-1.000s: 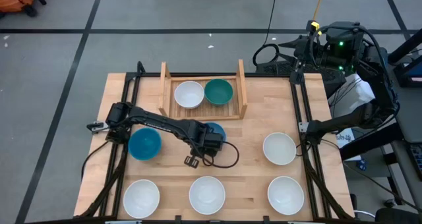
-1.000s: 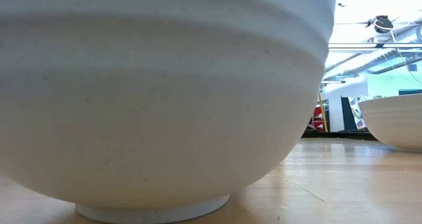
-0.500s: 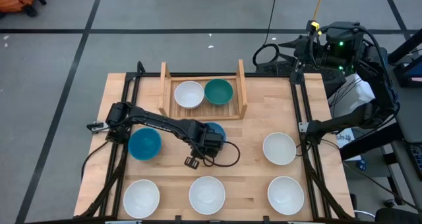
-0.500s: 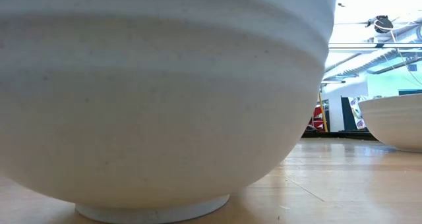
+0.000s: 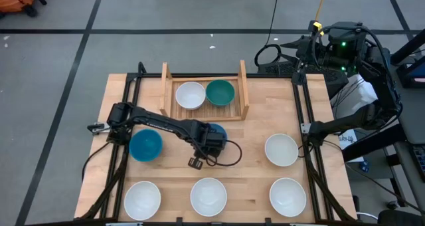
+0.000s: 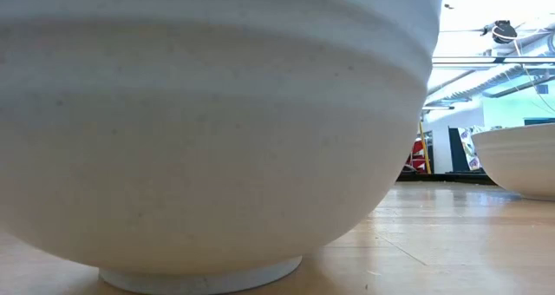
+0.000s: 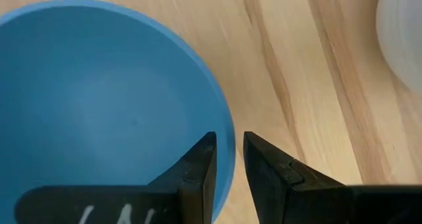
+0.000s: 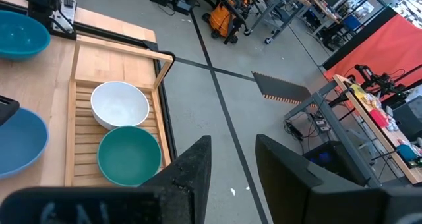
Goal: Place and stack bowls onto a shelf
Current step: Stack the blue bowl on the white bowl on the shelf
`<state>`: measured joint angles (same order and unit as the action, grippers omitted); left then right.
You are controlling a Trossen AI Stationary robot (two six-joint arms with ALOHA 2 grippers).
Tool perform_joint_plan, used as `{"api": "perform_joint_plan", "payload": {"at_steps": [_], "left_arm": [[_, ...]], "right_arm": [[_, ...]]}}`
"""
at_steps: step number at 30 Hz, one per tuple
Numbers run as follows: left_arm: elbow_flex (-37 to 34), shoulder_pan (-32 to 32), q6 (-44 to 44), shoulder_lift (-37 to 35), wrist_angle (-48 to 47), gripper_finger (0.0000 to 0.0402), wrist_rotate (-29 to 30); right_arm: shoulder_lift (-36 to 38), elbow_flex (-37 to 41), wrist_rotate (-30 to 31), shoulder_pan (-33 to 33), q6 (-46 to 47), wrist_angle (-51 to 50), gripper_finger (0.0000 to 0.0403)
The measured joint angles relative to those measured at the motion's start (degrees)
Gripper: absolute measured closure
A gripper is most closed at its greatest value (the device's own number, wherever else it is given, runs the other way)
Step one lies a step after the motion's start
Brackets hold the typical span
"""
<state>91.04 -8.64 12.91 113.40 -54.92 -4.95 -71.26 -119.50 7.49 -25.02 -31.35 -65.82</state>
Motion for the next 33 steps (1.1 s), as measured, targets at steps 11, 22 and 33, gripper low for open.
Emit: {"api": "perform_joint_plan", "payload": {"at_steps": [11,22,33], "left_arm": [[-4.43,0.0,-2.56,0.0,5.8,0.032,0.05],[-4.67,1.56,-11.01,0.0,5.56,0.0358,1.58],[-2.98,2.38,-18.33,-1.05,4.09,0.0391,3.34]], "right_arm": [[0.0,0.0,0.0,0.0,-1.05,0.0,0.0289],[0.0,0.0,0.0,-0.02,-1.07,0.02,0.0289],[0.0,0.0,0.0,-0.02,-1.07,0.02,0.0289]]}}
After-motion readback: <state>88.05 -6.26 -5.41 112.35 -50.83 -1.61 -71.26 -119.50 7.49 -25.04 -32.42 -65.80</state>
